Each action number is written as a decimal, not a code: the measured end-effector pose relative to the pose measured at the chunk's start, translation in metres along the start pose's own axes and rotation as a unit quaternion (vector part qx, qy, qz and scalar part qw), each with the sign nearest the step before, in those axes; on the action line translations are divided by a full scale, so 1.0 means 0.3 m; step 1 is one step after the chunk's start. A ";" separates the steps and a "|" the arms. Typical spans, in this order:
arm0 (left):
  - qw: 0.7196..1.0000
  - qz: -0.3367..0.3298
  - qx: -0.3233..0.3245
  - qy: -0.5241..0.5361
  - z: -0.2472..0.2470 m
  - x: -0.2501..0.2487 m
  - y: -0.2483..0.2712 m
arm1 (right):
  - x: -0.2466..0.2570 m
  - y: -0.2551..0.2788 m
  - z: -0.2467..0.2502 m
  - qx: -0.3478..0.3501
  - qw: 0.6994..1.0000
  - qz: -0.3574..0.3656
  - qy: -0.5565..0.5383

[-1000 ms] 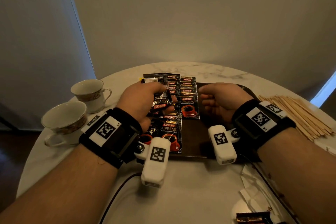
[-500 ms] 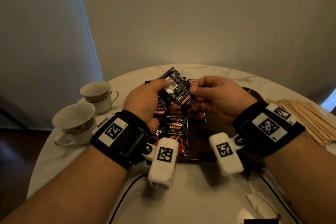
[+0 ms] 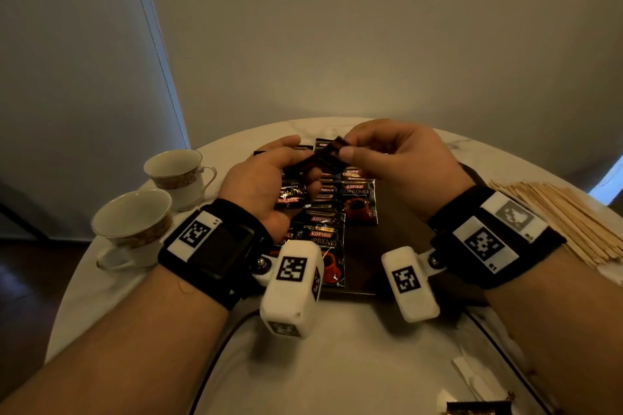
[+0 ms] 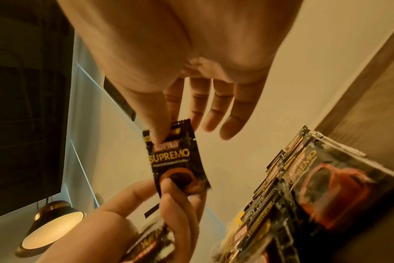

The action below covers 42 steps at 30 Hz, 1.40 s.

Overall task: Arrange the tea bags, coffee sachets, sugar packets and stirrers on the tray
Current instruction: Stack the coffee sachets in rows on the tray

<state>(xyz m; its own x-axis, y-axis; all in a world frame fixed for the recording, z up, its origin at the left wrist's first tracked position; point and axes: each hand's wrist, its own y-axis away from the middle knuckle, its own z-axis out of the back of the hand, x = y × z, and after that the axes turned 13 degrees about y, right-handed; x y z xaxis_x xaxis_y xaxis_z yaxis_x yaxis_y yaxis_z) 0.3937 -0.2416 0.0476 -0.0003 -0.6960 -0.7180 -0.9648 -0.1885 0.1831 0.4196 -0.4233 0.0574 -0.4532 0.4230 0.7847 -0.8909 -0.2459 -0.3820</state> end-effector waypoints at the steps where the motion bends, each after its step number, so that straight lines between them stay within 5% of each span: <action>1: 1.000 -0.001 0.001 -0.011 0.003 0.003 -0.002 | -0.002 -0.002 0.002 -0.013 0.999 -0.019 -0.028; 10: 0.993 -0.015 0.082 -0.089 -0.008 0.013 0.029 | -0.004 -0.048 0.046 0.003 0.971 -0.141 -0.193; 14: 0.980 -0.029 0.131 -0.146 0.004 0.005 0.017 | 0.000 -0.048 0.086 -0.007 0.994 -0.099 -0.033; 17: 0.967 -0.056 0.145 -0.201 0.010 0.025 0.015 | -0.012 -0.053 0.088 0.011 0.992 -0.128 -0.012; 25: 0.958 -0.013 0.157 -0.238 0.017 0.043 0.017 | 0.012 -0.040 0.085 0.070 0.963 -0.151 -0.214; 30: 0.963 -0.015 0.156 -0.221 0.009 0.030 0.026 | 0.033 -0.023 0.071 0.035 0.920 -0.200 -0.336; 35: 0.975 -0.017 0.099 -0.196 0.019 0.033 0.007 | 0.004 -0.033 0.051 0.006 0.964 -0.173 -0.202; 42: 0.979 -0.029 0.076 -0.188 0.020 0.032 0.002 | -0.038 -0.039 0.041 0.014 0.957 -0.245 -0.154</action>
<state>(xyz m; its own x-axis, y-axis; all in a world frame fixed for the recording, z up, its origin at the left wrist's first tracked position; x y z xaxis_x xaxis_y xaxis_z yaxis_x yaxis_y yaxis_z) 0.3915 -0.2443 0.0367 -0.0137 -0.3784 -0.9256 -0.9941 -0.0948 0.0534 0.4358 -0.4359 0.0588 0.0542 0.2179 0.9745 -0.9909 -0.1083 0.0794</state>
